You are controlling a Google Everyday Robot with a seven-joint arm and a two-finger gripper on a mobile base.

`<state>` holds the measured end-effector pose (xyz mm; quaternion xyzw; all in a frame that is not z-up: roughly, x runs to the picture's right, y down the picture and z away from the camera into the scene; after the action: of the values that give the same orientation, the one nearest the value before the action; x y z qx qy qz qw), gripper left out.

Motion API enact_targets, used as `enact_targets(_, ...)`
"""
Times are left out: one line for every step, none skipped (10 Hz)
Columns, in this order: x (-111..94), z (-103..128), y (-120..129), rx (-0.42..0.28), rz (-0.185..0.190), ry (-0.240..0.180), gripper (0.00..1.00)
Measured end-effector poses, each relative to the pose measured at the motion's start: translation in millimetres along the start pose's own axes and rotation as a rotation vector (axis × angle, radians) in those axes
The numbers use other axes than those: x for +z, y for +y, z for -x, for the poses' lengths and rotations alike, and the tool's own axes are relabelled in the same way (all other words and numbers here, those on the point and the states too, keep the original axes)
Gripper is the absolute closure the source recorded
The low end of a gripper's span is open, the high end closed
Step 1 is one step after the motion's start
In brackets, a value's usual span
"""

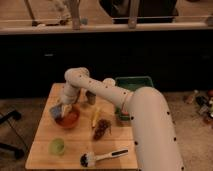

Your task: Place sponge in red bowl

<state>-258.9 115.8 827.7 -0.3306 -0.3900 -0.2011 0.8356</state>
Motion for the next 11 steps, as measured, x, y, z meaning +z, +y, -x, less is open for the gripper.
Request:
enact_targets(1.4, -1.1, -1.0, -0.003, 0.003, -0.026, 0.96)
enact_targets(1.2, -2.8, -1.0, -0.002, 0.006, -0.044, 0.96)
enact_targets(1.0, -4.2, -0.5, 0.000, 0.008, -0.058, 0.96)
enact_targets(-1.0, -6.9, 1.1, 0.006, 0.009, -0.082, 0.96)
enact_targets(-1.9, -8.4, 2.3, 0.010, 0.009, -0.090, 0.96)
enact_targets(-4.1, -10.2, 3.9, 0.015, 0.009, -0.104, 0.96)
enact_targets(-6.0, -11.9, 5.5, 0.021, 0.009, -0.115, 0.96)
enact_targets(-7.6, -12.8, 6.8, 0.025, 0.010, -0.123, 0.96)
enact_targets(-9.5, -13.5, 8.6, 0.027, 0.014, -0.133, 0.95)
enact_targets(-10.2, -13.4, 9.6, 0.027, 0.019, -0.140, 0.89)
enact_targets(-11.0, -11.8, 11.0, 0.025, 0.027, -0.152, 0.77)
